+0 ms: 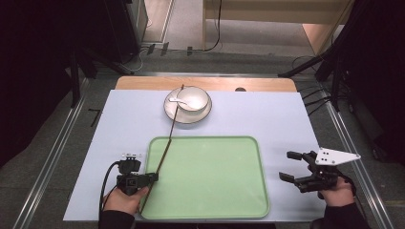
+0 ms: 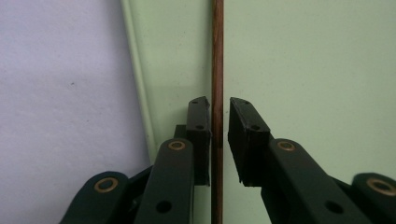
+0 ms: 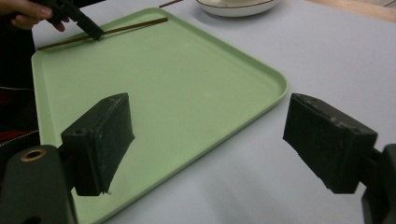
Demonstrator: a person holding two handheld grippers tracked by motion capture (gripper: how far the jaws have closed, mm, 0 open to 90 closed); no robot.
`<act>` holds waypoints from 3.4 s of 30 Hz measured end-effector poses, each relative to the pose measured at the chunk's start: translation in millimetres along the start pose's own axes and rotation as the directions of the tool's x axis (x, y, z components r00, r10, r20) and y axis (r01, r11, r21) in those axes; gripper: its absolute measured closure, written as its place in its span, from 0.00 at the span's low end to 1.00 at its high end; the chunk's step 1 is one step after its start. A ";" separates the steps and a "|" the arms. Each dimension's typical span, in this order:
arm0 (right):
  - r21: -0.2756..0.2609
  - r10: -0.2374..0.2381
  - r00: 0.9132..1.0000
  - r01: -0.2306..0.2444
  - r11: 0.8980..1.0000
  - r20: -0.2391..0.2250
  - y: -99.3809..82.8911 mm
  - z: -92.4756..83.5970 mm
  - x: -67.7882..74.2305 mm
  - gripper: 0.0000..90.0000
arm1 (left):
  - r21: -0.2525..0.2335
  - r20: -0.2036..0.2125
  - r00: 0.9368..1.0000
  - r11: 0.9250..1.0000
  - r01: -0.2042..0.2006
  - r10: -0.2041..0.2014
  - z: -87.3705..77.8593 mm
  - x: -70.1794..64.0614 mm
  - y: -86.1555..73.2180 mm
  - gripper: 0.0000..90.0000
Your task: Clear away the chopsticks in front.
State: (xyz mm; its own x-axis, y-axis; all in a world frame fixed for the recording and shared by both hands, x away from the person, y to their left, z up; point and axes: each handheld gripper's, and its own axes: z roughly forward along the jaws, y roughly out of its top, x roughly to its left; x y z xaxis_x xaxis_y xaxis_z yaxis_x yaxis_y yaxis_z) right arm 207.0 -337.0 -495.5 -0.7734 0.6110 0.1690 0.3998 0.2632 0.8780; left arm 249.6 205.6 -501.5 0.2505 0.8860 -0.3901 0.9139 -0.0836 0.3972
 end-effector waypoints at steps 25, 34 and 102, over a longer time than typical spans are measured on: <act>0.007 0.011 1.000 -0.011 1.000 -0.003 -0.9 2.0 -1.0 0.18 | -0.137 0.090 0.971 0.968 -0.208 0.222 -18.0 9.7 76.4 0.33; 0.010 0.015 1.000 -0.015 1.000 -0.001 -1.3 1.4 -1.6 0.18 | -0.143 0.077 0.959 0.955 -0.261 0.273 -8.2 6.0 109.9 0.33; -0.008 0.025 1.000 -0.025 1.000 -0.004 -3.1 -3.9 -3.0 0.18 | -0.044 -0.054 0.989 0.989 -0.139 0.137 89.6 -6.1 211.1 0.96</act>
State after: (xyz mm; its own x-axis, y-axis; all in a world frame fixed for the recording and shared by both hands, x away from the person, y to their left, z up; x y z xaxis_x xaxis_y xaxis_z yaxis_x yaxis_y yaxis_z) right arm 206.2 -342.6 -496.9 -0.7651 0.6145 0.1924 0.4147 0.2416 0.8773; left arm 469.6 141.6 -489.8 0.3554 0.8898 -0.2863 0.8554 -0.1861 0.4834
